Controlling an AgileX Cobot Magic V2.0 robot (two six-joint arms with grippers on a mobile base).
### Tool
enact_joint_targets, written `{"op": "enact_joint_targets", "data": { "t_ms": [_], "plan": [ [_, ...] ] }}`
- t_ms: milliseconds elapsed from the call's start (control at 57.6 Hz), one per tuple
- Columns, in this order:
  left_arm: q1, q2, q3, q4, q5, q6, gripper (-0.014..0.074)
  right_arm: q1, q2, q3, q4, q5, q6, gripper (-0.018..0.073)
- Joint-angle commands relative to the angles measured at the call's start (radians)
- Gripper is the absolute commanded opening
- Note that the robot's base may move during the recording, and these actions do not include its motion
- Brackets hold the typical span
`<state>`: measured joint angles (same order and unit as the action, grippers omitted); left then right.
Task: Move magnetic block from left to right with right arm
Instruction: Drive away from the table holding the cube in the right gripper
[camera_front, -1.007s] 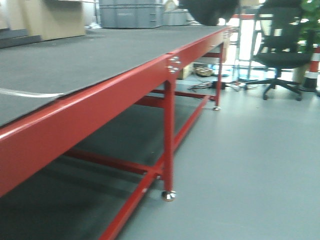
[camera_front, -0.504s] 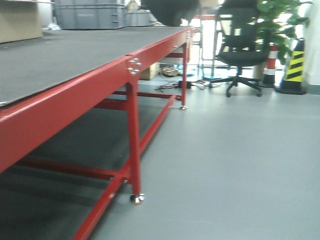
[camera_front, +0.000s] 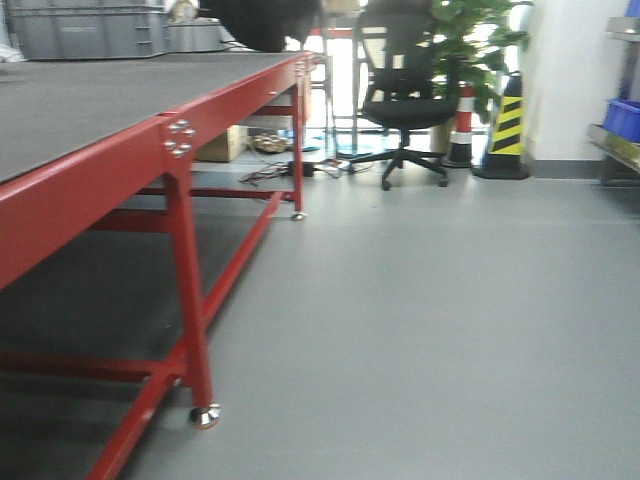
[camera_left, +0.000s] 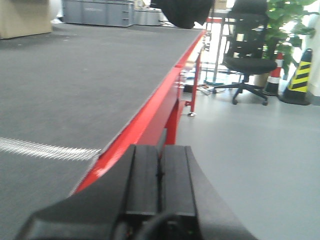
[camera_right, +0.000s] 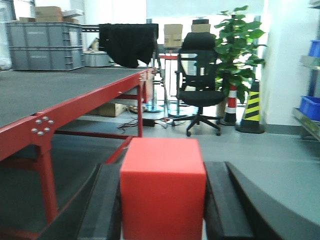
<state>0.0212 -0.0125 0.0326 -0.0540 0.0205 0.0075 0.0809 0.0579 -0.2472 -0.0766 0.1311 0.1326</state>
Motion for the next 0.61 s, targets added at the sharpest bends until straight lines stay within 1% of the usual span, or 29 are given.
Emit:
{"op": "enact_joint_targets", "data": {
  "t_ms": [0, 590],
  "plan": [
    [-0.002, -0.012, 0.008, -0.003, -0.083, -0.007, -0.0126, -0.007, 0.010, -0.030, -0.010, -0.093, -0.005, 0.0278],
    [-0.002, -0.012, 0.008, -0.003, -0.083, -0.007, -0.0126, -0.007, 0.010, -0.030, -0.010, -0.093, -0.005, 0.0278]
  ]
}}
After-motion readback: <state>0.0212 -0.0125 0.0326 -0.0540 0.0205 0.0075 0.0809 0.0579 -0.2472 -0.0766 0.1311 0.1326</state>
